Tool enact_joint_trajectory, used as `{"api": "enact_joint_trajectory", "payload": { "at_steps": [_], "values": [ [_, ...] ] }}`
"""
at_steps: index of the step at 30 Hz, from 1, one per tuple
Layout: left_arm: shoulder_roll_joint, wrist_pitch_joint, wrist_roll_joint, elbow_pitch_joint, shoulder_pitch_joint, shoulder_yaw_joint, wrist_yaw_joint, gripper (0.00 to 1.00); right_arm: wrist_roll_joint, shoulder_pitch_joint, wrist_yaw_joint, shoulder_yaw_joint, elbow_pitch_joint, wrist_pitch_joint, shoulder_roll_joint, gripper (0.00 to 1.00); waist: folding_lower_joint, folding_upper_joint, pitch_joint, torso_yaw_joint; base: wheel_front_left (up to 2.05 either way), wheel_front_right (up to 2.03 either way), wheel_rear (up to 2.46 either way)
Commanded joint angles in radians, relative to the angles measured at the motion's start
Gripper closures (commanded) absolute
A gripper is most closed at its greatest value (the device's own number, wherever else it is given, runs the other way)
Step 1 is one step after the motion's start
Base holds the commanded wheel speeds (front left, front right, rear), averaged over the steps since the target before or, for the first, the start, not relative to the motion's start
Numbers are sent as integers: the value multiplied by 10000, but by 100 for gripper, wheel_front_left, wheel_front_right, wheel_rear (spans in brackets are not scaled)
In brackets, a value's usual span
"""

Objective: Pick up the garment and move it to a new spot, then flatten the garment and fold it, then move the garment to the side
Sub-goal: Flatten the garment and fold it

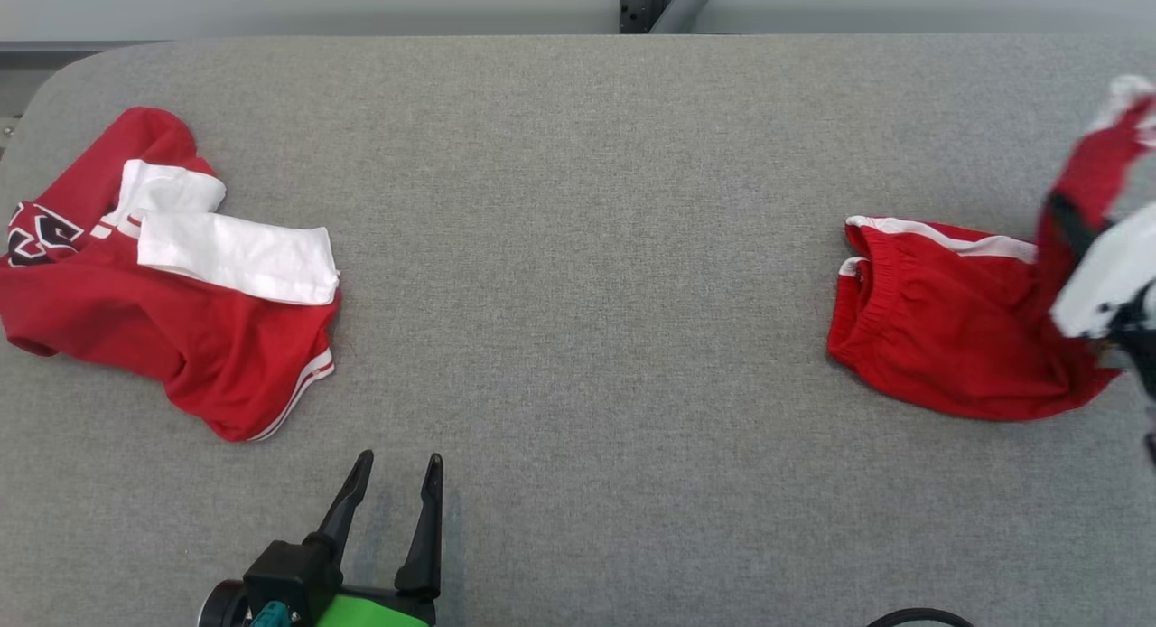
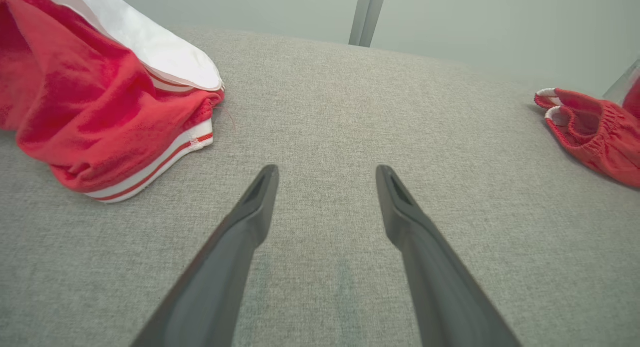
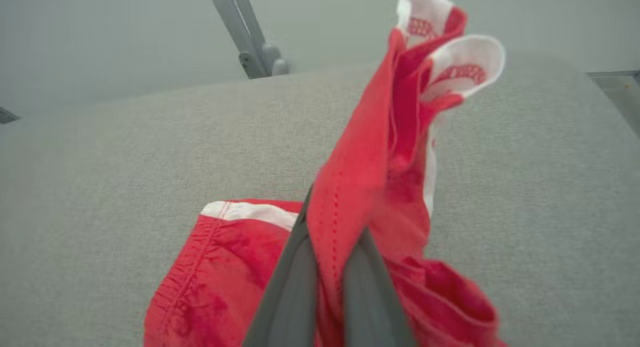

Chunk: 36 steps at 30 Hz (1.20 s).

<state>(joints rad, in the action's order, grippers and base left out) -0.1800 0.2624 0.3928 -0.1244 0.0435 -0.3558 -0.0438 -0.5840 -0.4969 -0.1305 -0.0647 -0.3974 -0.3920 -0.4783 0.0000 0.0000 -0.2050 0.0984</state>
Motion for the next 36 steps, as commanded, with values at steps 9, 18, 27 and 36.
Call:
{"api": "enact_joint_trajectory", "payload": {
  "at_steps": [9,18,27,36],
  "values": [
    [87,35,-199,-421,-539,133,296,0,-144,-42,-2,2822,671,-813,1252,100,0,0,-102,194,0,0,0],
    [272,35,-234,-638,-230,388,360,0,-521,430,-2,3279,971,-1250,737,100,0,0,-62,337,0,0,0],
    [458,35,-291,-856,-35,613,430,0,-846,1014,-3,3711,2203,-1380,617,0,0,0,236,-64,0,0,0],
    [460,35,-297,-805,225,1017,501,0,-1416,1939,0,2298,4574,-889,217,0,0,0,406,-482,0,0,0]
  ]
}}
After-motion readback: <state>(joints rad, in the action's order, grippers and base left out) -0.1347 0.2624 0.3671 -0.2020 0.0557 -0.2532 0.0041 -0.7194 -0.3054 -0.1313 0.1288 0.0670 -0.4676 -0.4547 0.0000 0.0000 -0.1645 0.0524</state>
